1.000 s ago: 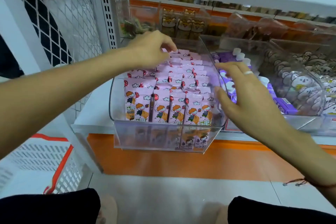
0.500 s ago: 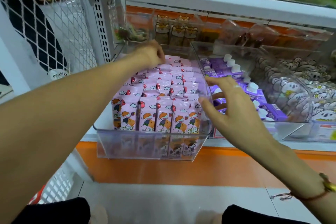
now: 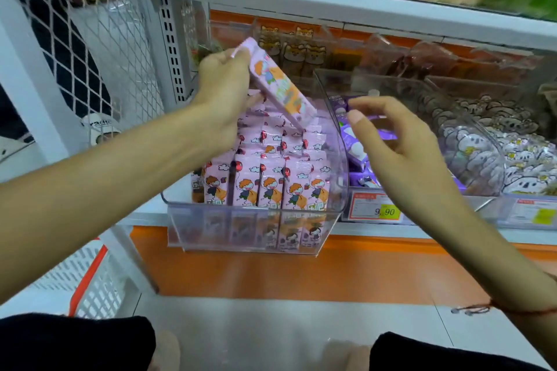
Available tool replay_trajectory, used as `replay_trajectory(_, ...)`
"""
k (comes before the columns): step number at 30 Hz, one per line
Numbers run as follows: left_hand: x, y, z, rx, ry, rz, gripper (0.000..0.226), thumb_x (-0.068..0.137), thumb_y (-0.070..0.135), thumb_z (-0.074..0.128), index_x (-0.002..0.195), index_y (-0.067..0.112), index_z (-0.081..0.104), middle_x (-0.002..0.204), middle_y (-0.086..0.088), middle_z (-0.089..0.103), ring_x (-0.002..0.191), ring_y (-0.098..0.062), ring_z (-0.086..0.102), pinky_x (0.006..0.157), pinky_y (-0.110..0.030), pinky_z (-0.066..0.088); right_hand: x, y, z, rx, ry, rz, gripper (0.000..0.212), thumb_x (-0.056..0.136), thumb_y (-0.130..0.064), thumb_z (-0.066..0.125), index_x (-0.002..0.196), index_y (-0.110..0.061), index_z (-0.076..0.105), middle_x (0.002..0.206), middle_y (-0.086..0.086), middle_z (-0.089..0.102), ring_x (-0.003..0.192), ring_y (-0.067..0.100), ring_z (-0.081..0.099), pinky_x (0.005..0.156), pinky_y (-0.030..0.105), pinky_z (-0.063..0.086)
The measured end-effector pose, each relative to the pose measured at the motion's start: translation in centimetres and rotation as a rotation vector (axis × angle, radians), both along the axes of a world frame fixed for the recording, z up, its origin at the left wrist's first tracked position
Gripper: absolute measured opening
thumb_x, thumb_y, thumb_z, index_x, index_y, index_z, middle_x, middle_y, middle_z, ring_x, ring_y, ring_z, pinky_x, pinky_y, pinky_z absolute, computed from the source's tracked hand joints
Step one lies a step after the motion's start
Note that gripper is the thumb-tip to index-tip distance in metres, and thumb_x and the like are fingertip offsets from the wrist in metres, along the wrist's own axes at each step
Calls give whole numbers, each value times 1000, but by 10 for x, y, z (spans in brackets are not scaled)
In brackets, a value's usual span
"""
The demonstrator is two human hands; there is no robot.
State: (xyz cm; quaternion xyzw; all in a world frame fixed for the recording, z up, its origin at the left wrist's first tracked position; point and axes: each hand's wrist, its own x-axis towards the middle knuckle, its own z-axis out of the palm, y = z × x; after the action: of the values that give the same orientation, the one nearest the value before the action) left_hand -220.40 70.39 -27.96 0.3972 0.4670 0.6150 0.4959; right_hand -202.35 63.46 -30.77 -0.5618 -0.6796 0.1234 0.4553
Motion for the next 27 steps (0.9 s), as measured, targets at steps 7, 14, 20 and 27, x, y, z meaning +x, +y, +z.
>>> replay_trajectory(7,3,-86,-24,-20,4,-248,20,95,27,57,107,13,63,82,4,75,70,-6,72,55,-15,53,-19,-45,-2,-278,164,275,35,86,-29,59,121,-22,58,96,-4,58,76,6,58,56,11,45)
replay_trajectory(14,1,-92,-44,35,74,-298,12,96,24,54,104,22,63,98,9,72,89,-3,69,71,-18,57,-13,-45,-7,-452,365,251,19,89,-20,60,108,-16,65,81,-5,63,66,2,54,56,10,44)
replay_trajectory(20,3,-96,-46,253,336,-319,32,69,20,64,96,36,59,104,20,60,92,2,61,77,-23,53,-11,-37,-6,-497,609,237,7,90,-15,60,87,-19,64,73,-9,70,66,5,64,56,18,51)
replay_trajectory(27,7,-97,-52,438,553,-259,48,76,24,78,107,37,44,109,21,60,93,7,58,81,-13,47,-17,-37,-5,-350,648,218,30,73,-26,73,95,-12,58,71,-6,66,70,11,64,62,22,52)
